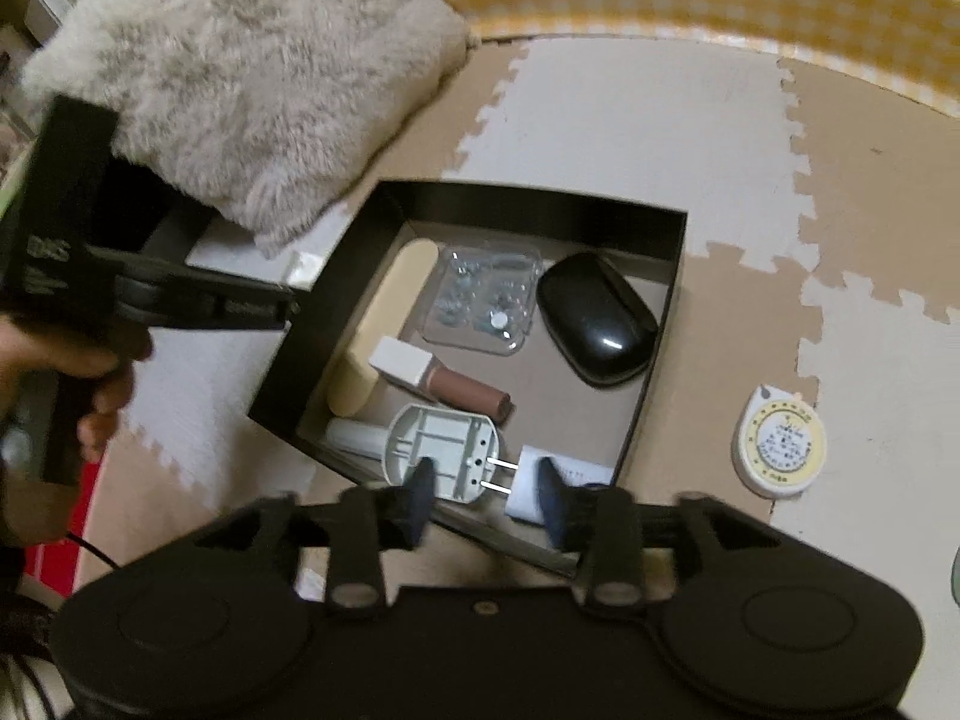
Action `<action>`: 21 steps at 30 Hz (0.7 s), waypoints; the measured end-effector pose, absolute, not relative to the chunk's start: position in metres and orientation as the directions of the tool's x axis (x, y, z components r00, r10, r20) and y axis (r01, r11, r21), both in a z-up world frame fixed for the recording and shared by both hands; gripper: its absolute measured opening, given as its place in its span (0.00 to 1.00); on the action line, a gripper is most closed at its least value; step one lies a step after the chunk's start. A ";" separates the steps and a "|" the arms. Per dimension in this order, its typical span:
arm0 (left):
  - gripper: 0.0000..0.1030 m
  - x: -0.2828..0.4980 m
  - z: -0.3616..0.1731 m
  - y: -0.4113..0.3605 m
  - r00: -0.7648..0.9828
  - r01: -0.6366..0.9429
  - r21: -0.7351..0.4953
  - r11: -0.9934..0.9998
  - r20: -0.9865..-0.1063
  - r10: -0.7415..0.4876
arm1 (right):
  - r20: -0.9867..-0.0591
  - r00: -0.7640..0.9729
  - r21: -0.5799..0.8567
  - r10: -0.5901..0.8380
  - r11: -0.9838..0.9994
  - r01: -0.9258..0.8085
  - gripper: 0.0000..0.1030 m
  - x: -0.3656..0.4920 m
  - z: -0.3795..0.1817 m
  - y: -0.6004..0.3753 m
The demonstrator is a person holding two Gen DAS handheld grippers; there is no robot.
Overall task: Organize rigid objects
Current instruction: 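Carry the white charger into the tray beside the bracket and release, then lift the right gripper from the tray and move to the mint-green compact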
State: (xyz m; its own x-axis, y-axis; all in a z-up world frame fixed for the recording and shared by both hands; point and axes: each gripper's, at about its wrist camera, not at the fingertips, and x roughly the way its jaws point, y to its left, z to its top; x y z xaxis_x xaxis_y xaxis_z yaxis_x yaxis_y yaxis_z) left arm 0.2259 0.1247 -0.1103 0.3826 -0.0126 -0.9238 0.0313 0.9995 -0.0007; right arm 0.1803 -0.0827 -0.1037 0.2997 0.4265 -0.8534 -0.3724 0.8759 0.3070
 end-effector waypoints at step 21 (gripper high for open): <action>0.02 0.226 -0.110 0.125 0.383 0.031 -0.001 1.000 -0.924 -0.013 | -0.764 0.602 0.226 0.231 0.970 -0.086 1.00 0.194 -0.061 -0.199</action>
State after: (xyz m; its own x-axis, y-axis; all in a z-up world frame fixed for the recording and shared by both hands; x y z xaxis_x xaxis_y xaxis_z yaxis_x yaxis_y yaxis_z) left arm 0.2259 0.1245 -0.1103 0.3827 -0.0126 -0.9238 0.0312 0.9995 -0.0007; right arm 0.1942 -0.1990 -0.0612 0.6021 0.2313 -0.7642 -0.0863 0.9704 0.2257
